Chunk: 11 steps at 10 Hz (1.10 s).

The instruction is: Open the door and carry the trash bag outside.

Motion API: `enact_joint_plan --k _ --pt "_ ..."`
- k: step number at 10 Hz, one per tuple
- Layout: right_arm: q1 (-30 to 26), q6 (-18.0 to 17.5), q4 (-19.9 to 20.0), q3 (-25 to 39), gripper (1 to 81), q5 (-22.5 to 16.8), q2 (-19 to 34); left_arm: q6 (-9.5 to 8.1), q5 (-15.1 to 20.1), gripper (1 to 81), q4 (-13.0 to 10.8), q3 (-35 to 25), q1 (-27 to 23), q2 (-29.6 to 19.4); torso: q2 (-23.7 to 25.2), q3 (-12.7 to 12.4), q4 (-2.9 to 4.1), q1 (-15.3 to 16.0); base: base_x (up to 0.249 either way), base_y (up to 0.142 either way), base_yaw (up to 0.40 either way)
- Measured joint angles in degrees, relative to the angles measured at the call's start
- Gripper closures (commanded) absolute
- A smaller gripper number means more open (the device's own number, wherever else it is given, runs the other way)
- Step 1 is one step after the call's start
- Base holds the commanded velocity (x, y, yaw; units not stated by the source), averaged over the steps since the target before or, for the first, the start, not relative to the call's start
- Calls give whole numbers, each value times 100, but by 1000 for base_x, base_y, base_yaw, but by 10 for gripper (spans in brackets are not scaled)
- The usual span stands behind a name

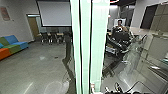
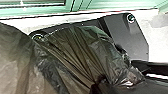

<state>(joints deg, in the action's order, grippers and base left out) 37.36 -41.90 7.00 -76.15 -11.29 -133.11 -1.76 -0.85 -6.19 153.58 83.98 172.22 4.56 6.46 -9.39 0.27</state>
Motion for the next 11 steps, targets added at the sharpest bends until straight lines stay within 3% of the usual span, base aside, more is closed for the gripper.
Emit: enact_joint_plan --k 2,3,4,7,11 --pt "-154 11 105 118 10 0 34 0 -2 811 0 0 0 -2 0 0 0 -2 0 0 0" --pt "-374 -101 176 85 10 501 45 0 -5 811 0 0 0 -2 0 0 0 -2 0 0 0" --pt "-558 -101 188 83 10 658 116 0 -5 811 0 0 0 -2 0 0 0 0 0 0 0" --pt "-455 -118 218 -6 10 617 52 0 0 811 0 0 -11 -2 0 0 0 0 0 0 0" --pt "-449 -126 286 -522 10 506 -523 0 -7 811 0 0 -13 0 0 2 0 0 0 0 0"
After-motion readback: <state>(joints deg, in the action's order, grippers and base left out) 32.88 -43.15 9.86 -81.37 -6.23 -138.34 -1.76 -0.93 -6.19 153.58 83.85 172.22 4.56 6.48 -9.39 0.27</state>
